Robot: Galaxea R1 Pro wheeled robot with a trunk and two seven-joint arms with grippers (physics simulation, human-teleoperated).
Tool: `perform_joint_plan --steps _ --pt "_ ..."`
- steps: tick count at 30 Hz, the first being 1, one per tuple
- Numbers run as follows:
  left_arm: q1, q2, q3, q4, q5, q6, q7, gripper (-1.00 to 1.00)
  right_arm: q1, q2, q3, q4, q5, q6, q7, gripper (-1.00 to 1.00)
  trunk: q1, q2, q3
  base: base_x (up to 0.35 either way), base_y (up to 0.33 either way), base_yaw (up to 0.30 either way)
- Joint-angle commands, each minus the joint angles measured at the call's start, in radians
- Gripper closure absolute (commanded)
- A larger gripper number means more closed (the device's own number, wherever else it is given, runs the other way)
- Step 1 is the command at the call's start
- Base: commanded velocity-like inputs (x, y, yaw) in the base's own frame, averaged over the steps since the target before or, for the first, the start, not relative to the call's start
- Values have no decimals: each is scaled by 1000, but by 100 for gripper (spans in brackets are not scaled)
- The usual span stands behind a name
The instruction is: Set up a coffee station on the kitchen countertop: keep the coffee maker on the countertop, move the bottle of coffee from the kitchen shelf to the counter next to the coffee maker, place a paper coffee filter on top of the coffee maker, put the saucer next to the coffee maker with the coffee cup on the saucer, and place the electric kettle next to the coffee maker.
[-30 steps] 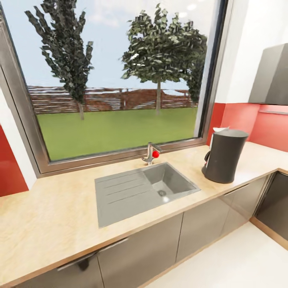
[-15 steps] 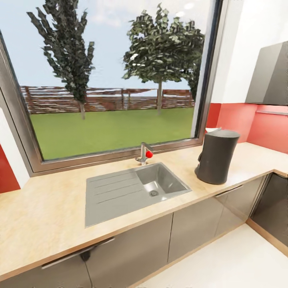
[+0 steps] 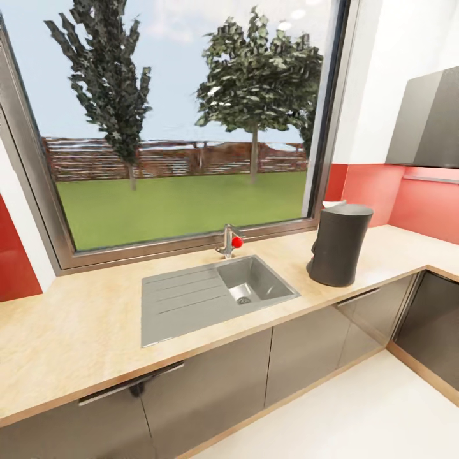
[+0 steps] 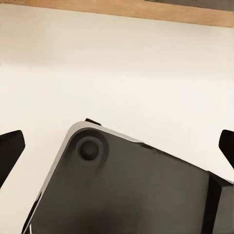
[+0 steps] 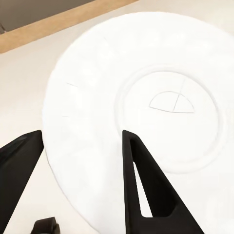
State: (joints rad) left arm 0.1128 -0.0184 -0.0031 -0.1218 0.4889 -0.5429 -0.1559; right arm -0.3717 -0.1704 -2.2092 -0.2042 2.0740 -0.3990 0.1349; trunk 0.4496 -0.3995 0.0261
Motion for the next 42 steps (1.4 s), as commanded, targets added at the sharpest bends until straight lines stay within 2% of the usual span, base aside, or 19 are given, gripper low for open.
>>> perform_joint_plan --steps 1,7,13,19,22,25,31,33,38,42 --pt "1 0 1 -1 12 -1 -8 -100 -1 -1 -9 -2 1 -4 10 100 0 -1 0 -6 0 0" --pt "1 1 5 -1 17 -3 -8 -100 -1 0 -7 0 3 -6 14 100 0 -1 0 -2 0 0" --pt "1 2 1 -1 19 -1 -8 -100 -1 -23 -9 0 3 -15 11 100 0 -1 0 0 0 0" --pt "1 15 1 -16 16 8 -8 -100 -1 -28 -9 0 5 5 10 100 0 -1 0 0 0 0" --pt "1 16 -1 -16 10 9 -8 -100 -2 -41 -10 13 5 87 12 100 0 -1 0 0 0 0" --pt "1 18 -1 -14 14 9 -8 -100 -1 -48 -8 70 6 145 -3 100 0 -1 0 0 0 0" --pt "1 20 0 -13 16 9 -8 -100 -17 -86 -6 209 8 261 -130 100 0 -1 0 0 0 0" --pt "1 18 0 -13 16 9 -8 -100 -49 -93 -6 223 9 290 -146 100 0 -1 0 0 0 0" --pt "1 20 0 -14 17 10 -8 -100 -163 -93 -7 236 11 442 -157 100 0 -1 0 0 0 0" --pt "1 20 0 -15 16 10 -8 -100 -248 -69 -7 239 13 539 -155 100 0 -1 0 0 0 0"
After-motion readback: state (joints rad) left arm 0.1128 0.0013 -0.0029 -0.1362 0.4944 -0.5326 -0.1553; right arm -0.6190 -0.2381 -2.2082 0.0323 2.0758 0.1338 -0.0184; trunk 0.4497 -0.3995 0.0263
